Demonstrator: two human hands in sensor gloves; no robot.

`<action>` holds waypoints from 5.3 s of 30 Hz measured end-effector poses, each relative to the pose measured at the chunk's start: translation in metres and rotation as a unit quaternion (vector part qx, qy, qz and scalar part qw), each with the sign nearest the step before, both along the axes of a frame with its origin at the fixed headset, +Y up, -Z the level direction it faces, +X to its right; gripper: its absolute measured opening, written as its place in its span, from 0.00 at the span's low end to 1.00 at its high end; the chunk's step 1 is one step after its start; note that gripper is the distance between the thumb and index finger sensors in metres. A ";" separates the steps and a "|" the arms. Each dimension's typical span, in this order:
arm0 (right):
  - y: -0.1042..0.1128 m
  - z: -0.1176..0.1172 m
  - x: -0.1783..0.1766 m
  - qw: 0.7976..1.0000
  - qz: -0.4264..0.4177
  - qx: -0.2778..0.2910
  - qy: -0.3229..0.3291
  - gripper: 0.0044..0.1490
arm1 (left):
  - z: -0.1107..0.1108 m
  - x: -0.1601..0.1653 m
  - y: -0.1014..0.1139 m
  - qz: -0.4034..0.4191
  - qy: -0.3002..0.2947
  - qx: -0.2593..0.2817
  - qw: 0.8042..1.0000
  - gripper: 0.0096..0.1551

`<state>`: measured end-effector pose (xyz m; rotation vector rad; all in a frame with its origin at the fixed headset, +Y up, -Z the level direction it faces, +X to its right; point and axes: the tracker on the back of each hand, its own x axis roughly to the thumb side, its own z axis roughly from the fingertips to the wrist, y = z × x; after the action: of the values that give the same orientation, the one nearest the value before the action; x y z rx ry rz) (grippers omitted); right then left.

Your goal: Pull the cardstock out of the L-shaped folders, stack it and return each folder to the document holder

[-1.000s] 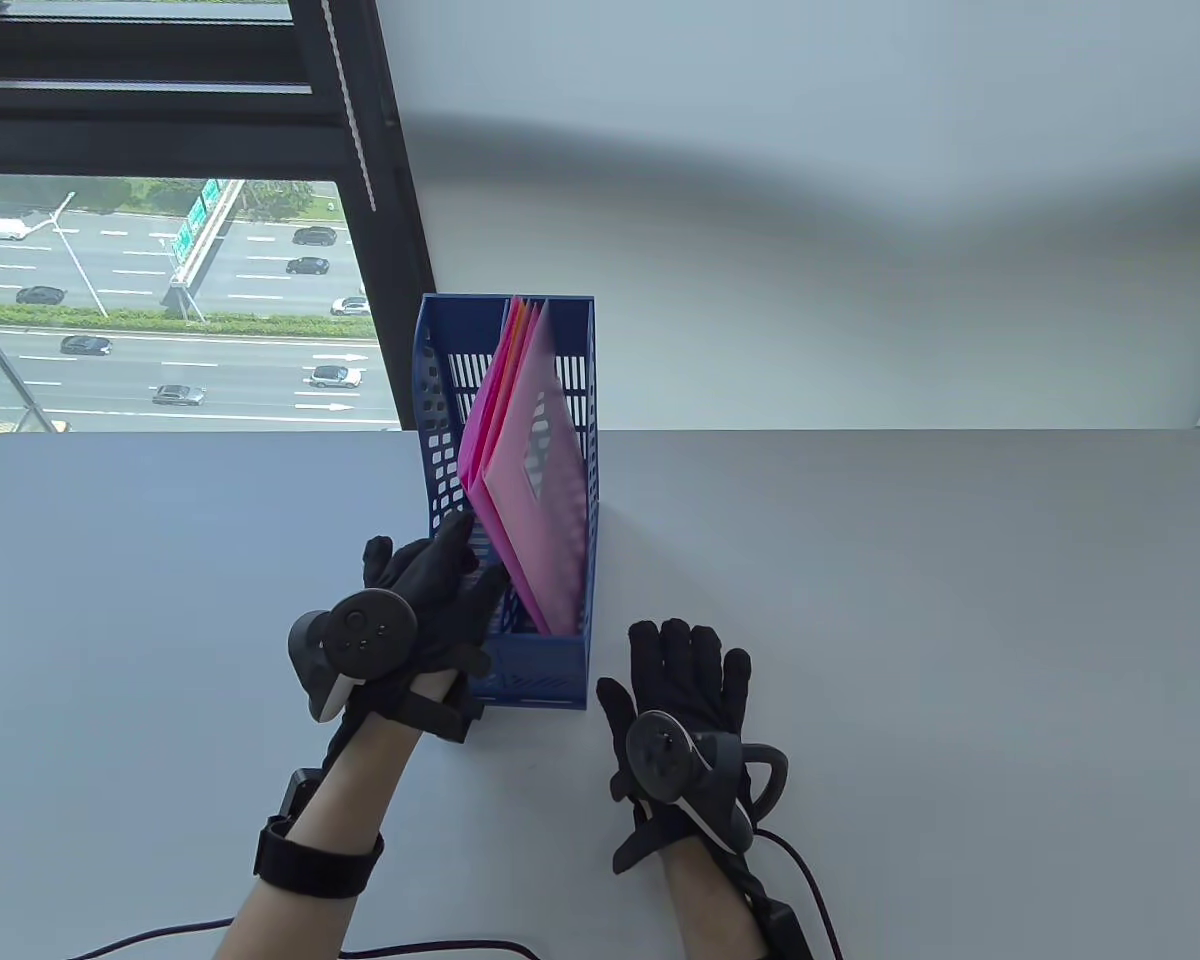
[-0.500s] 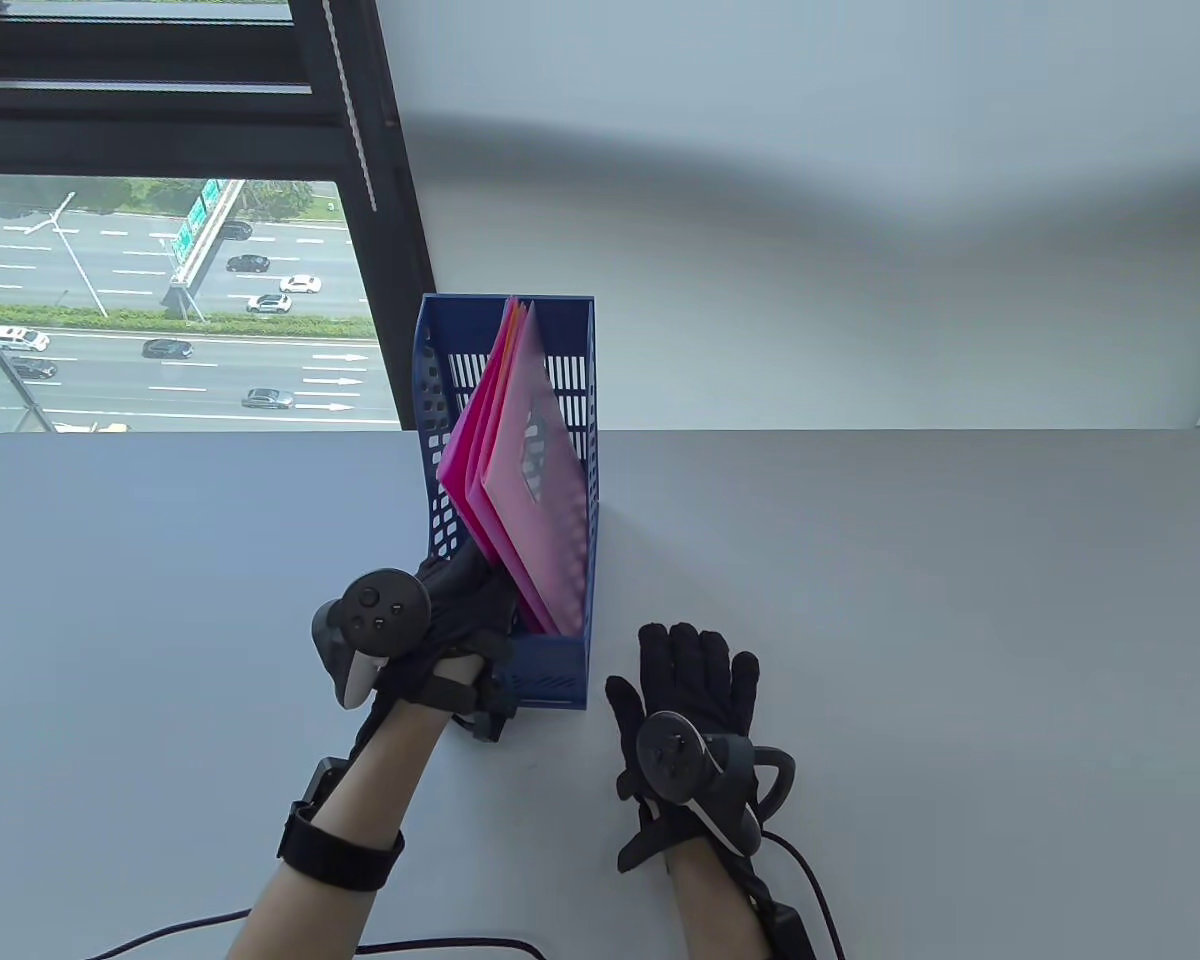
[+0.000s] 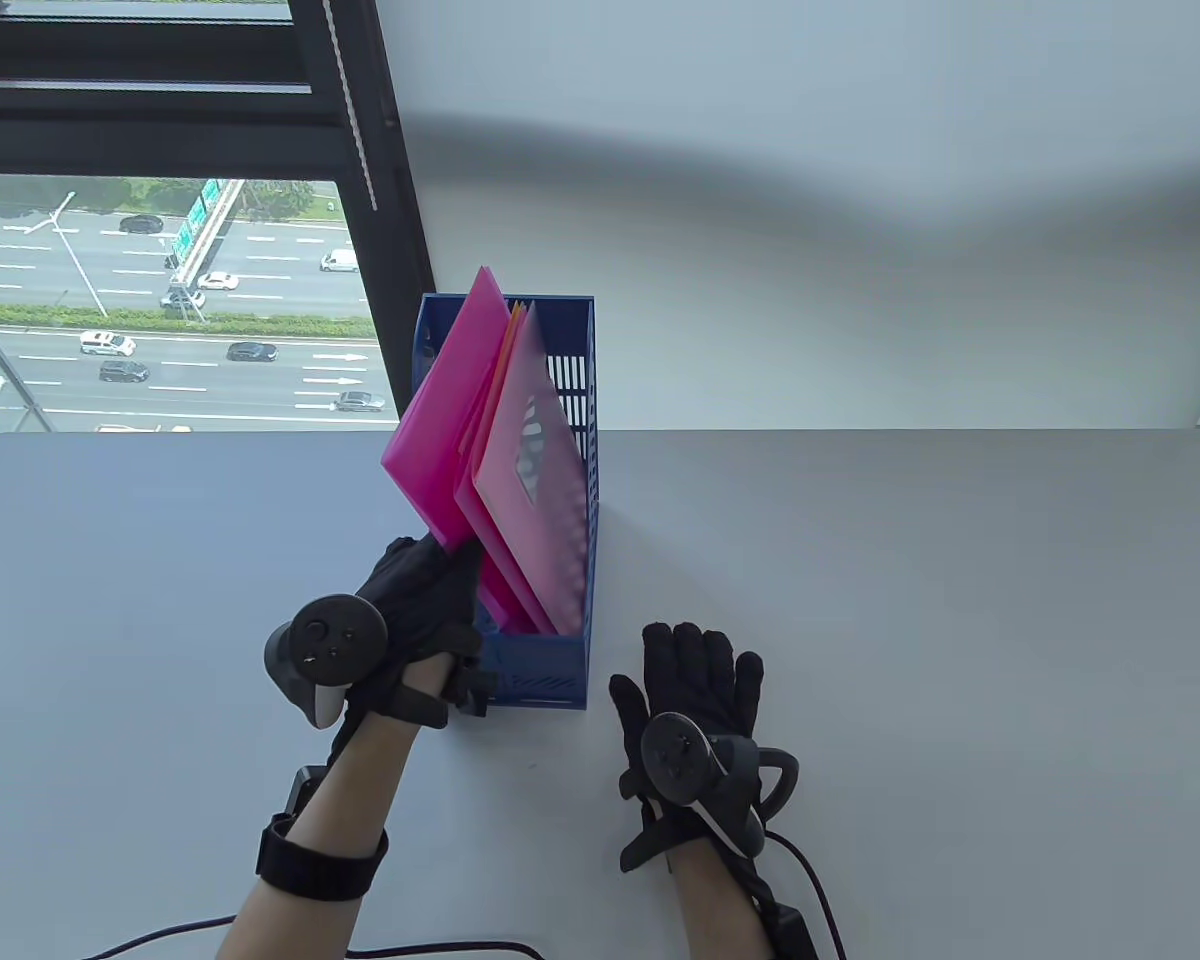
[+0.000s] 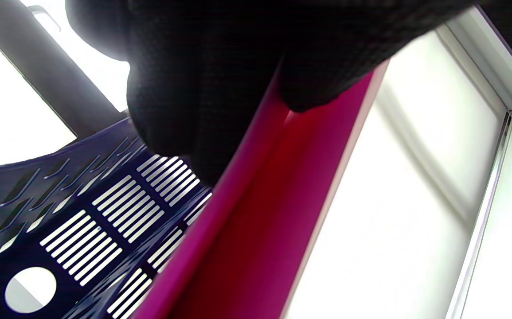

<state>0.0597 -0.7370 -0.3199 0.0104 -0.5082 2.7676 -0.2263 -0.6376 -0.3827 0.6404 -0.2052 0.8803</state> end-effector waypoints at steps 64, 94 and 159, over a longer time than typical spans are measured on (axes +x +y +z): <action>0.022 0.012 0.029 0.985 -0.155 0.074 0.028 0.32 | 0.070 -0.106 0.009 0.047 -0.189 -0.008 0.981 0.22; -0.007 -0.011 0.024 0.824 -0.505 -0.085 0.244 0.24 | 0.031 -0.068 -0.119 0.242 -0.428 -0.209 0.846 0.31; 0.011 -0.004 0.022 0.662 -0.641 -0.097 0.376 0.23 | 0.033 -0.073 -0.115 0.202 -0.443 -0.180 0.855 0.23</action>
<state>0.0814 -0.7258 -0.3236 0.5086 0.0750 1.1892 -0.2997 -0.7528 -0.3500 -0.1325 -0.7327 1.5442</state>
